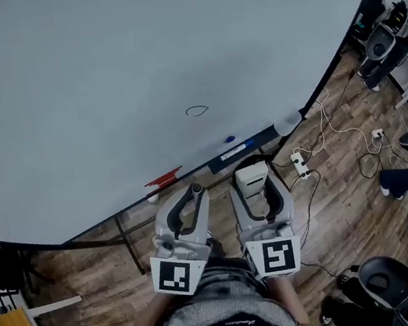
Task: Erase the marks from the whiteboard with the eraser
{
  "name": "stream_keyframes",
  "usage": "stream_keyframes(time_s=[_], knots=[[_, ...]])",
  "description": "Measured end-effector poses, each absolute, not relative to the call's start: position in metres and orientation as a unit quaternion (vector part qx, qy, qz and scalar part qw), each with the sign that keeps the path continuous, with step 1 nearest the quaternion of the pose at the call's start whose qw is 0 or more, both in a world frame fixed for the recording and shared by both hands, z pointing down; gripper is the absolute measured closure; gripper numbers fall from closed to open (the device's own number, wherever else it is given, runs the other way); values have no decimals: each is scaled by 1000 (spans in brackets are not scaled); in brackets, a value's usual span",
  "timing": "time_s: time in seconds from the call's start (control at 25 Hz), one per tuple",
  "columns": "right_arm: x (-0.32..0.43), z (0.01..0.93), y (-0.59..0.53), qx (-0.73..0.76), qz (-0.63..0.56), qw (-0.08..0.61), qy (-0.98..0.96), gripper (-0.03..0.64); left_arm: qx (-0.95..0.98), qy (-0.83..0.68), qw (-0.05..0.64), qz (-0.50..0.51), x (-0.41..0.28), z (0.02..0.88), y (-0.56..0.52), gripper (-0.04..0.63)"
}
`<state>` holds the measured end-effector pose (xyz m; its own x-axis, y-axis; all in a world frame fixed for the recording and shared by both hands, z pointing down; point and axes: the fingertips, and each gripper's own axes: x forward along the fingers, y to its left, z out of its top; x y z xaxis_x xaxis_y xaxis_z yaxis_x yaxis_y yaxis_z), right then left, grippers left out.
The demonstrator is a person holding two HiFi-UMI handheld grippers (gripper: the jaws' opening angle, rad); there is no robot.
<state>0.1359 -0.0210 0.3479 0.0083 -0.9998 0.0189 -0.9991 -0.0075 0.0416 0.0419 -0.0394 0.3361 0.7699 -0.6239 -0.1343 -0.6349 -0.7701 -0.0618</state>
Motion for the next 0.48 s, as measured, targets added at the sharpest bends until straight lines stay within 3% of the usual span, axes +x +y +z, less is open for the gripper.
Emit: stream_keyframes(time_s=[0.48], knots=[[117, 346, -124, 691, -5, 29, -723, 356, -936, 341, 62, 57, 25, 334, -118, 518]])
